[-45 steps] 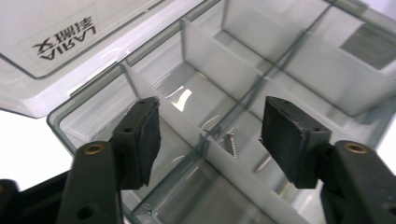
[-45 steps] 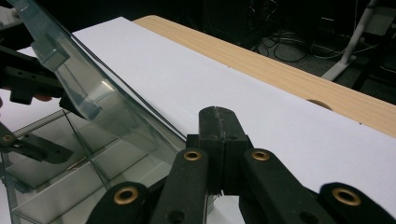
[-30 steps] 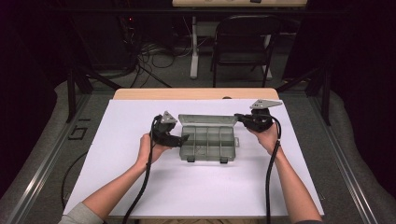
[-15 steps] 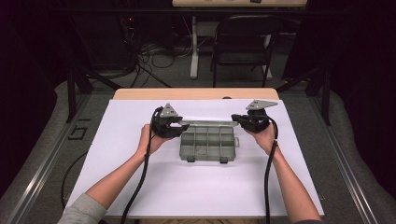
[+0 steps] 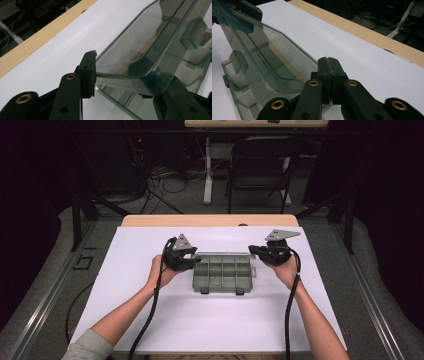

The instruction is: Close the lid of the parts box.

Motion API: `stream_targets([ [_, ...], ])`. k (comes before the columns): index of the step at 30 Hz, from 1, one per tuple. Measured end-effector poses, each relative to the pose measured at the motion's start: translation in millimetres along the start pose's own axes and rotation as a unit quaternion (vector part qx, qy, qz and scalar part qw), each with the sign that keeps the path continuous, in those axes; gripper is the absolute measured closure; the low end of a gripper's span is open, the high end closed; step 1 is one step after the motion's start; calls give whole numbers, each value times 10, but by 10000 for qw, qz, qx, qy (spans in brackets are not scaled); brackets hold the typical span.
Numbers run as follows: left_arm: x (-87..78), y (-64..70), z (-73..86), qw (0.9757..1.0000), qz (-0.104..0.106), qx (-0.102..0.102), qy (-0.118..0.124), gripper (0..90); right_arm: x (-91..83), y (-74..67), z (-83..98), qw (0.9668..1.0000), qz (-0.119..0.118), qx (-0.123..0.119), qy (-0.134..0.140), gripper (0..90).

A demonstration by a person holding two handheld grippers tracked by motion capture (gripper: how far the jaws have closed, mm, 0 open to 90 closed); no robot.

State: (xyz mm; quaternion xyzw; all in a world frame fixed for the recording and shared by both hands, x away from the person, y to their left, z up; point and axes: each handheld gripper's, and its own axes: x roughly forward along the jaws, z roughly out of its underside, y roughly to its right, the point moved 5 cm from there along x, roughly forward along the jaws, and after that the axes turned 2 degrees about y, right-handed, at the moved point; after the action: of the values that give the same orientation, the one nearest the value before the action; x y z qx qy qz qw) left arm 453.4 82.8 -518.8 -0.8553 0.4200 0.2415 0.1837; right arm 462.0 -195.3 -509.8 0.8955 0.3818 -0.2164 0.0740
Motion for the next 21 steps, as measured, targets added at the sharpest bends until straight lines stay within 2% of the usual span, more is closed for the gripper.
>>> stream_targets([
  [7,-33,32,45,10000,83,13,-2,513,-10,-64,23,10000,-60,-29,-52,897],
  [11,-50,25,105,9996,250,-136,-73,453,-8,-74,45,9999,-60,-40,-82,897],
  [15,-110,7,197,9987,405,-271,-171,343,-6,-84,61,9999,-60,-47,-113,897],
  [21,-322,-24,243,9979,448,-456,-105,270,4,-107,68,9998,-54,-89,-139,897],
])
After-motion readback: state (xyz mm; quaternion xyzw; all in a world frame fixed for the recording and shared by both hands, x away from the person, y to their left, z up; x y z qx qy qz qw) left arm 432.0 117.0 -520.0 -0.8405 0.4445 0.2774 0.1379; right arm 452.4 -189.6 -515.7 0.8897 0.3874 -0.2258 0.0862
